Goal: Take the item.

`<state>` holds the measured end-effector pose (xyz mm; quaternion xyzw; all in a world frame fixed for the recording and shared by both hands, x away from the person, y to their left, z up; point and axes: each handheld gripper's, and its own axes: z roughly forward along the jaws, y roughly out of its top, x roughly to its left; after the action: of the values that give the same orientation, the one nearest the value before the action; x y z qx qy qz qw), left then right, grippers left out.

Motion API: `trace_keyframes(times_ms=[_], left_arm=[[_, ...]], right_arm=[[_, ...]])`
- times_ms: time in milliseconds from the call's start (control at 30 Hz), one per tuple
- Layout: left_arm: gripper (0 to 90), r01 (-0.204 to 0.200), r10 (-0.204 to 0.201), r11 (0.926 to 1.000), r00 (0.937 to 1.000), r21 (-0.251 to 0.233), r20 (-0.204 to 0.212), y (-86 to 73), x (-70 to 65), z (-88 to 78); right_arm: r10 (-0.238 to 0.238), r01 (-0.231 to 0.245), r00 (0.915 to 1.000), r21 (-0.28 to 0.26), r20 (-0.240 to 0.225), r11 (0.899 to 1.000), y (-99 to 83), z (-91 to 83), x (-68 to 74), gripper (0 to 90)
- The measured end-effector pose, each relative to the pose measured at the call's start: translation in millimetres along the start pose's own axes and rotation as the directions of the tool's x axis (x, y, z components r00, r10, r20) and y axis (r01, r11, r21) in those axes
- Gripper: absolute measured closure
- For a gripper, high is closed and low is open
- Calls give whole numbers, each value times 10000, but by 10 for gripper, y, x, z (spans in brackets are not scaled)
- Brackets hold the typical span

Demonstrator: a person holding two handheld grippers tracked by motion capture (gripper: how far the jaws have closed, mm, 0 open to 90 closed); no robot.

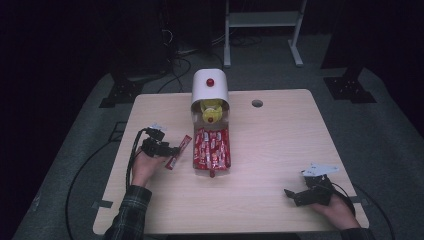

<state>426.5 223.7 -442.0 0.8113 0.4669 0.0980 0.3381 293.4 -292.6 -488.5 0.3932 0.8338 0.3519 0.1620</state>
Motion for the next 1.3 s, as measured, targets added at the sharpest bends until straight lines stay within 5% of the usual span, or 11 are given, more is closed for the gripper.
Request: trace_keyframes(times_ms=[267, 500, 1300], left_arm=[[218, -411, 414, 9989, 9990, -232, 136, -35, -118, -126], [84, -606, 602, 9979, 9979, -208, -232, -123, -180, -202], [19, -1227, 1180, 9877, 9916, -968, -531, -586, -420, -470]], right_arm=[[-6, 6, 10000, -1, 2, 10000, 0, 0, 0, 4], [-11, 11, 10000, -2, 0, 10000, -1, -1, 0, 3], [-23, 23, 10000, 2, -1, 10000, -2, -3, 0, 4]])
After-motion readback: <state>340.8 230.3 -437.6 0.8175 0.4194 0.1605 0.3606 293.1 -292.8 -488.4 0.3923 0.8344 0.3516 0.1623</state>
